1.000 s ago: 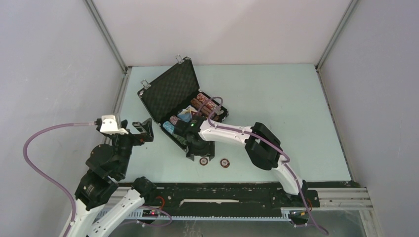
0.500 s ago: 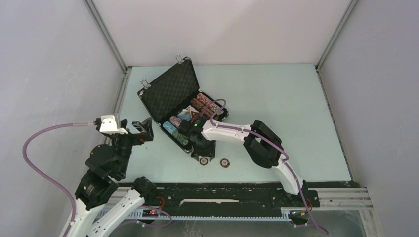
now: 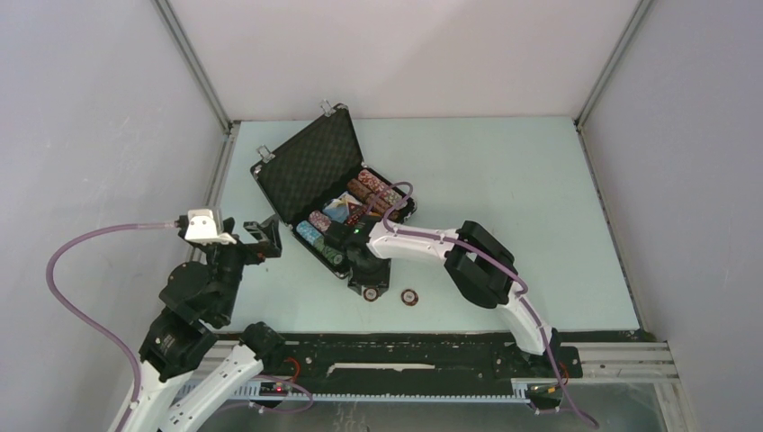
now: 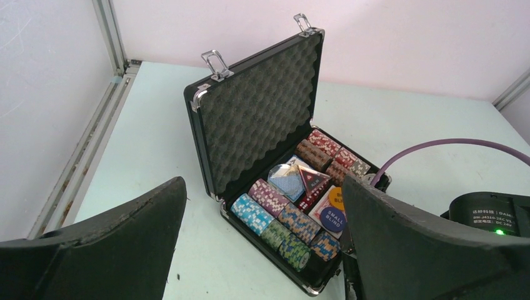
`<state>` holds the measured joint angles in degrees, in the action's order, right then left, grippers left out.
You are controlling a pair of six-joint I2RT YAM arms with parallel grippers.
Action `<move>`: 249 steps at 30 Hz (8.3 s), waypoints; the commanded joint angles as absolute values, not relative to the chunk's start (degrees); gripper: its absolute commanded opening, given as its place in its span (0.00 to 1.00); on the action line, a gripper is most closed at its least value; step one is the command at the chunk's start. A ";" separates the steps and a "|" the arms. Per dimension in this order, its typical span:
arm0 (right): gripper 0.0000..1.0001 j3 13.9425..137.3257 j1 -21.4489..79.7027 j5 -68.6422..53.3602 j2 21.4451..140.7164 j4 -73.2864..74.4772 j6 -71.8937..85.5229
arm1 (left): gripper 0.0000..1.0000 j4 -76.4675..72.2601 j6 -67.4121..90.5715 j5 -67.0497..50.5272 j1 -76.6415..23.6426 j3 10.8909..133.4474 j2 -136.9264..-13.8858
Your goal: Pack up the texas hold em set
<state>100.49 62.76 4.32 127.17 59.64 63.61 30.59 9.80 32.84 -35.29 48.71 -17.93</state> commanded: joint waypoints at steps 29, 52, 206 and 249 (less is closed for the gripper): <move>0.42 94.84 63.12 9.28 115.86 60.99 66.80 | 1.00 28.92 8.44 32.35 -35.60 47.71 -19.16; 0.45 77.20 58.55 11.86 106.90 57.35 70.22 | 1.00 28.92 8.54 32.17 -35.51 47.62 -20.40; 0.14 69.80 46.99 4.55 89.30 55.31 75.95 | 0.75 -25.63 55.85 -22.62 -34.03 16.23 -49.66; 0.13 75.94 44.67 0.96 91.43 53.58 82.55 | 0.44 -66.97 66.34 -15.75 -44.49 18.28 -87.43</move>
